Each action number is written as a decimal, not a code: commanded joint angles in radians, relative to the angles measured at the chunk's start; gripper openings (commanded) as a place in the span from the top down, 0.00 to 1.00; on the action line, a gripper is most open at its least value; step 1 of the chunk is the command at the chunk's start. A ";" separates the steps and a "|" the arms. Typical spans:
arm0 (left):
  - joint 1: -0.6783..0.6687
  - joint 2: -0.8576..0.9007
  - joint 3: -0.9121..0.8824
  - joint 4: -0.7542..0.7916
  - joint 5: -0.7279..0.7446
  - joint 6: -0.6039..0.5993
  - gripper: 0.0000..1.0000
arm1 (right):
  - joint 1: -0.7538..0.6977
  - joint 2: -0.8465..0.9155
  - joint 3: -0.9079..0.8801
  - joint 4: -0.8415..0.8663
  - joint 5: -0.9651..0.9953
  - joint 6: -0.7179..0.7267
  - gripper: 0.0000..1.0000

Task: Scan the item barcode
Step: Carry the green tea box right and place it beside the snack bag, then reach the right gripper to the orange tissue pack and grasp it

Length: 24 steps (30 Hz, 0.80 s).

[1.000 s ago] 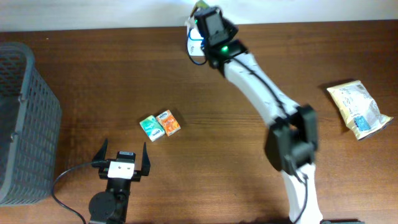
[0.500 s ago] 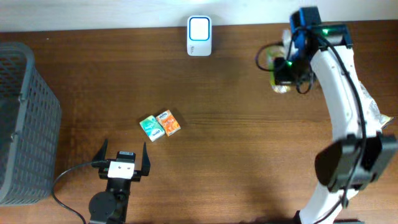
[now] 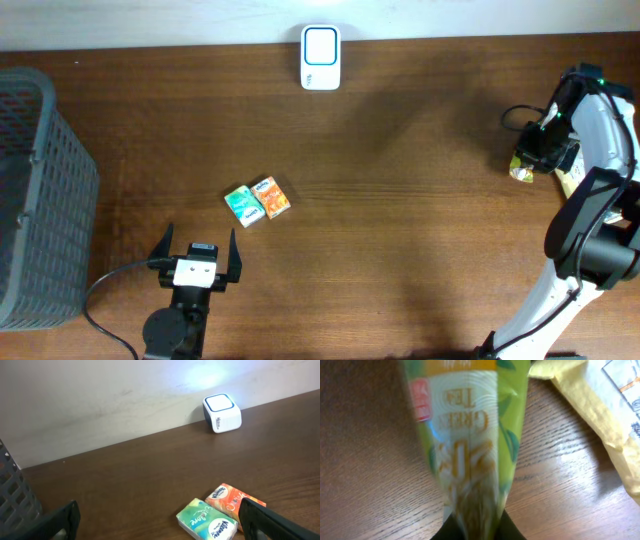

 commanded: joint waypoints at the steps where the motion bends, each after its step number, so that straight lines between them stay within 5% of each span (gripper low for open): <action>1: 0.002 -0.005 -0.006 0.002 -0.007 0.012 0.01 | 0.001 -0.016 0.010 -0.001 -0.006 0.016 0.81; 5: 0.002 -0.005 -0.006 0.002 -0.007 0.012 0.01 | 0.001 -0.019 0.062 -0.084 -0.114 -0.040 0.76; 11: 0.002 -0.005 -0.006 0.002 -0.007 0.012 0.01 | 0.056 -0.020 0.417 -0.384 -0.157 -0.093 0.72; 14: 0.002 -0.005 -0.006 0.002 -0.007 0.012 0.01 | 0.211 -0.022 0.460 -0.389 -0.364 -0.217 0.68; 17: 0.002 -0.005 -0.006 0.002 -0.007 0.012 0.01 | 0.391 0.006 0.447 -0.352 -0.444 -0.274 0.53; 24: 0.002 -0.005 -0.006 0.002 -0.007 0.012 0.01 | 0.719 0.180 0.446 -0.220 -0.445 -0.248 0.52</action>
